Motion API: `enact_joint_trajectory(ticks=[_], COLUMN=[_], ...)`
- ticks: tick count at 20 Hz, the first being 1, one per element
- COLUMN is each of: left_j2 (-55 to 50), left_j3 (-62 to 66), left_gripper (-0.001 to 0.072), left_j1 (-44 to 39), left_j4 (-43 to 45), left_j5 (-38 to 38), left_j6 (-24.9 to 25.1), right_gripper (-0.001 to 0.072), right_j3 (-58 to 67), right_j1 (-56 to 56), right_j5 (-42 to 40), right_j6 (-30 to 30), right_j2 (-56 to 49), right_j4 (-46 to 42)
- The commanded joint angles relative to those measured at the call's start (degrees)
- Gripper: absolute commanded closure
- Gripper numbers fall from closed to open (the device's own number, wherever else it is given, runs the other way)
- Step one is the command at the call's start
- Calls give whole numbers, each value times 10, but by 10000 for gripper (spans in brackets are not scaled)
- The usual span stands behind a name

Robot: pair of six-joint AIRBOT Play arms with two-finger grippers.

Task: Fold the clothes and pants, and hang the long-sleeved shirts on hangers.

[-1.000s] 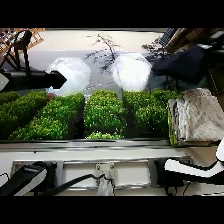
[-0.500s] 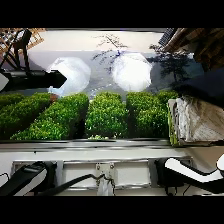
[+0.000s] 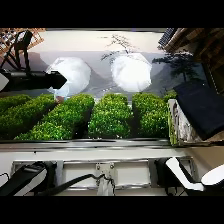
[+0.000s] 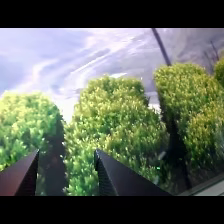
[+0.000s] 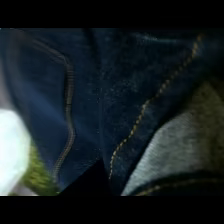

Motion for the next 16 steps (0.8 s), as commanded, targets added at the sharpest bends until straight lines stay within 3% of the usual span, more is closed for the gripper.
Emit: enact_joint_trajectory(ticks=[1, 2, 3, 4, 5, 6, 9, 13, 16], left_j2=[0, 0, 0, 0, 0, 0, -1, -13, -18], left_j3=[0, 0, 0, 0, 0, 0, 0, 0, 3], left_gripper=[355, 356, 355, 355, 356, 356, 355, 333, 330], left_j1=[0, 0, 0, 0, 0, 0, 0, 0, 0], left_j4=[0, 0, 0, 0, 0, 0, 1, 2, 2], left_j5=[-6, -7, -7, -7, -7, -7, -6, 42, 96], left_j6=[3, 8, 8, 8, 8, 8, 26, 60, 61], right_gripper=[686, 683, 569, 300, 93, 51, 69, 80, 79], right_j3=[-101, -114, -122, -124, -122, -116, -57, 26, 32], right_j1=[-22, -22, -22, -22, -22, -22, -22, 68, 272], right_j5=[-18, -18, -18, -14, -12, -3, 5, -127, -207], right_j6=[-31, -41, -42, -42, -42, -42, -37, -38, -150], right_j2=[32, 31, 28, 24, 24, 25, 25, 24, 18], right_j4=[-44, -44, -53, -68, -79, -90, -87, 180, 270])
